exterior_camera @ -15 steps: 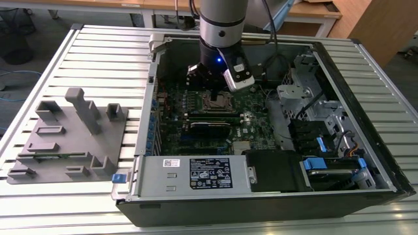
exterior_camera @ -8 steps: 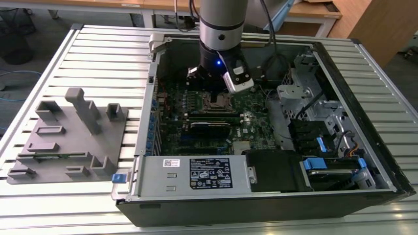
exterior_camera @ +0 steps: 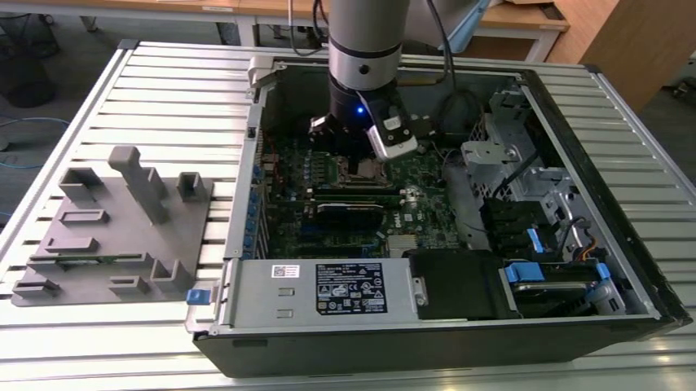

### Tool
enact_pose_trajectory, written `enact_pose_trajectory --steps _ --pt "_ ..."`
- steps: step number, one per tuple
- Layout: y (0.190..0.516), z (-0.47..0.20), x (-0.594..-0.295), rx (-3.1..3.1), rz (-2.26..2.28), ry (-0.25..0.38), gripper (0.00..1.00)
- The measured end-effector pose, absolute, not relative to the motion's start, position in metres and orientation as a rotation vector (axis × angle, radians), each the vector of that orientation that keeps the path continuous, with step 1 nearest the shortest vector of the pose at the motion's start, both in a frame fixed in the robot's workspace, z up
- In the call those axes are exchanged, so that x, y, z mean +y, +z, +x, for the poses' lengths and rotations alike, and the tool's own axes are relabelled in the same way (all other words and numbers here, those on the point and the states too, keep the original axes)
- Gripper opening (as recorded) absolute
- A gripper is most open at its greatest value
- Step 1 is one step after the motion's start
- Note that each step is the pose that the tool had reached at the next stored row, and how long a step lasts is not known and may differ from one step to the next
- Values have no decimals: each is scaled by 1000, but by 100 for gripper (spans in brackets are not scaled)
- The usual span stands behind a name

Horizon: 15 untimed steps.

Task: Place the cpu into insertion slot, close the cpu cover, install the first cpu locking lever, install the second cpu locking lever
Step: 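Install the second cpu locking lever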

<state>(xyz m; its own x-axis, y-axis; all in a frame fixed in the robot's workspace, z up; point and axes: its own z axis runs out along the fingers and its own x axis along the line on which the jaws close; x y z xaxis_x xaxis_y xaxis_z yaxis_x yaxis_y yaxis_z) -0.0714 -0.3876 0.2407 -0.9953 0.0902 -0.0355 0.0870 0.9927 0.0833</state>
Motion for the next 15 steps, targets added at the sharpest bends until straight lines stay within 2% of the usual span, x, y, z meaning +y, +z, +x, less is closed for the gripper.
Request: enact_pose_trajectory --steps 15 --pt "216 -76 -388 3097 140 127 11"
